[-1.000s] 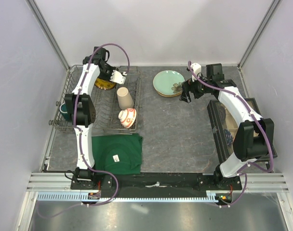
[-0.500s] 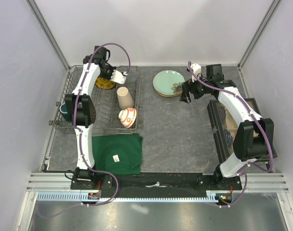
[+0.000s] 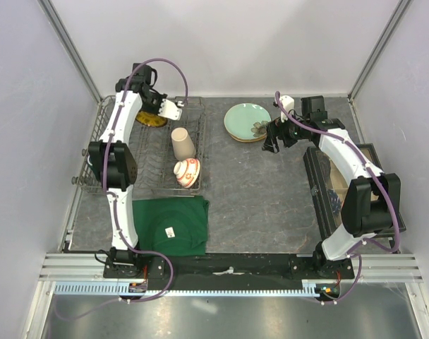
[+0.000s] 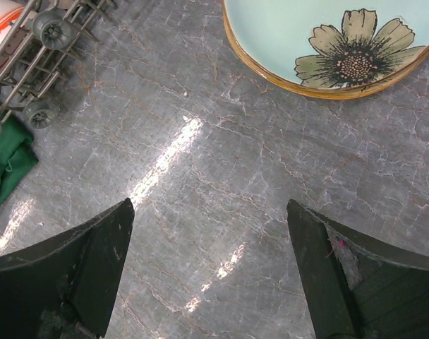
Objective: Unload the mixed dishes from the dish rack
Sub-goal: Pick up the plate from the dish rack, then place the plate at the center of the board.
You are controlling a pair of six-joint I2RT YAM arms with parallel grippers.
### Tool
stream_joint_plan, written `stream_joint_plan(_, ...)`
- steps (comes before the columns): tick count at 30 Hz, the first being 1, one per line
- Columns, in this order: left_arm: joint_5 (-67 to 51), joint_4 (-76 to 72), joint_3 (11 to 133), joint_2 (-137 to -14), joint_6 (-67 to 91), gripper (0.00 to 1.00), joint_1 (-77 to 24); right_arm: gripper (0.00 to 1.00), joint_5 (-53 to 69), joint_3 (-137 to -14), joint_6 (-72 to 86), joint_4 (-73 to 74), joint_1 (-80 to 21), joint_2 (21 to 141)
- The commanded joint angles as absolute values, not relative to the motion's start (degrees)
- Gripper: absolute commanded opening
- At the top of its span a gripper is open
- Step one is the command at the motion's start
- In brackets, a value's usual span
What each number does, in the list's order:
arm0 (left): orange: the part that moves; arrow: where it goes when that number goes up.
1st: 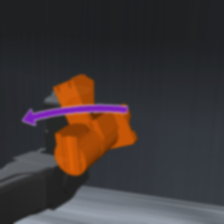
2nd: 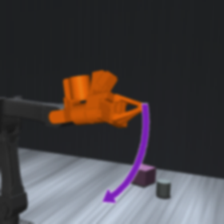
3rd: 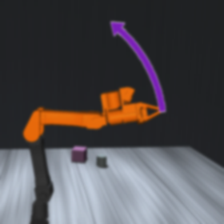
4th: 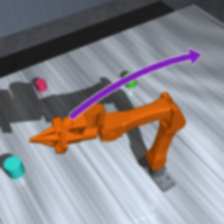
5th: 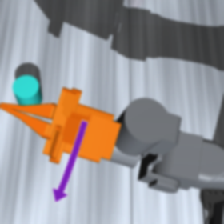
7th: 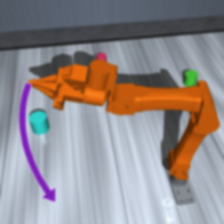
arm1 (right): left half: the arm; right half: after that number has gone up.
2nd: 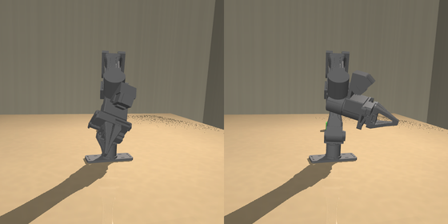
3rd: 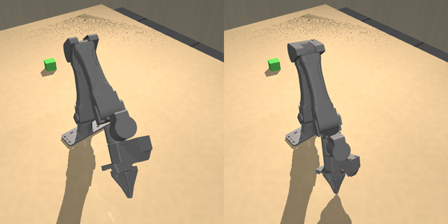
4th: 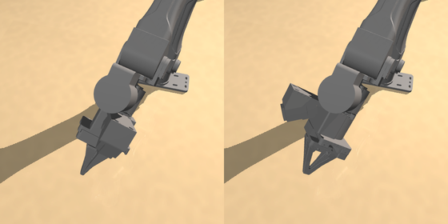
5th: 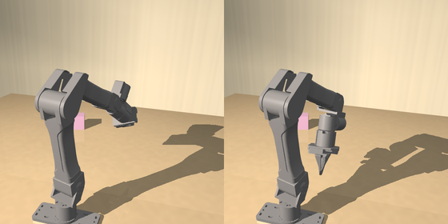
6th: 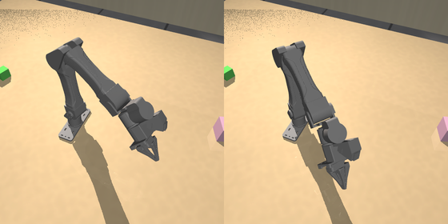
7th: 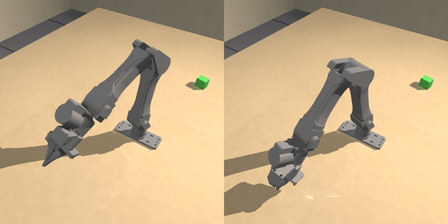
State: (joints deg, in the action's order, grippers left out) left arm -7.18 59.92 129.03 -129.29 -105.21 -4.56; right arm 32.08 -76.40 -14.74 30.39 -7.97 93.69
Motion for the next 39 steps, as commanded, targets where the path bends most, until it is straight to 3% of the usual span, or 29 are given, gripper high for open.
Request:
stream_joint_plan(1,-8.61,61.17,129.55,-121.91,-102.92,0.02,-4.31,0.97,33.84,-76.11,-14.41,28.48,-7.73,90.71)
stream_joint_plan(15,-17.57,62.05,127.36,-105.49,-83.86,0.01,-4.39,0.97,37.09,-81.19,-10.82,27.6,-8.34,89.21)
stream_joint_plan(31,-53.85,63.2,116.21,-88.43,-48.71,0.02,-4.74,0.96,40.87,-96.32,-4.31,18.2,-23.55,92.72)
stream_joint_plan(39,-60.2,52.04,105.65,-83.06,-36.84,0.01,-5.62,0.96,40.52,-99.58,-3.78,18.46,-30.58,93.95)
